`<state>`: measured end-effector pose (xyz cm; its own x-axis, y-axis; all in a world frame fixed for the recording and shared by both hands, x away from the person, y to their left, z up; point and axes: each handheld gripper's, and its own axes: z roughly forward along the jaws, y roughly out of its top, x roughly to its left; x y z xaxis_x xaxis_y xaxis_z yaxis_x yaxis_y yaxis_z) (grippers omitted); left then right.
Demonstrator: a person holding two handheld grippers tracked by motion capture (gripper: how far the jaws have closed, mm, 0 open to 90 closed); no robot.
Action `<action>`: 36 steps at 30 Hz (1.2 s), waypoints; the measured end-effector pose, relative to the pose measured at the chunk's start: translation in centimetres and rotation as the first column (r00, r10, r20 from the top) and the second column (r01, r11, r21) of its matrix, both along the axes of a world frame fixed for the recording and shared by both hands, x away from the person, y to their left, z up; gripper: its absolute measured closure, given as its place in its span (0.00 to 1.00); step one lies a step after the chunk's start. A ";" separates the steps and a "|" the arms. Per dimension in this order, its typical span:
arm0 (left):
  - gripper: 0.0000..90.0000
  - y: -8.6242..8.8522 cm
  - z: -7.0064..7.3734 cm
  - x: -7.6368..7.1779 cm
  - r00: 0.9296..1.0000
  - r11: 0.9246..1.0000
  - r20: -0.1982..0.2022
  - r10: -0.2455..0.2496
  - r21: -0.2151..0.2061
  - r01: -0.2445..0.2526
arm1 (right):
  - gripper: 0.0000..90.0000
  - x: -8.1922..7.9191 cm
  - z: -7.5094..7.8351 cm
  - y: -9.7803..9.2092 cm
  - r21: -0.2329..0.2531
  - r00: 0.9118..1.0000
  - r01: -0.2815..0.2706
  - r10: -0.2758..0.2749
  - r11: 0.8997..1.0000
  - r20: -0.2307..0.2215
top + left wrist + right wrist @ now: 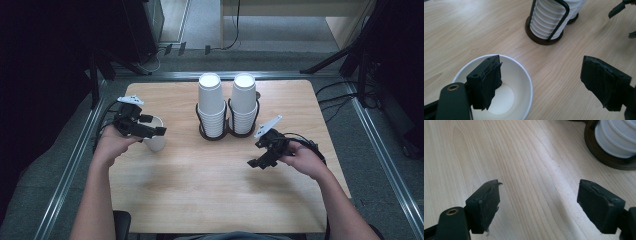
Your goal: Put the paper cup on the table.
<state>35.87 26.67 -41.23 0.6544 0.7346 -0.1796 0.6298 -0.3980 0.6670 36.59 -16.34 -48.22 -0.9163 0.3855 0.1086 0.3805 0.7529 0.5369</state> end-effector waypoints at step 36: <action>0.19 -9.2 -2.5 -0.9 0.989 0.988 0.021 -0.143 0.053 0.142 | 0.21 -0.2 0.0 0.1 -0.011 1.000 -0.016 0.016 1.000 0.021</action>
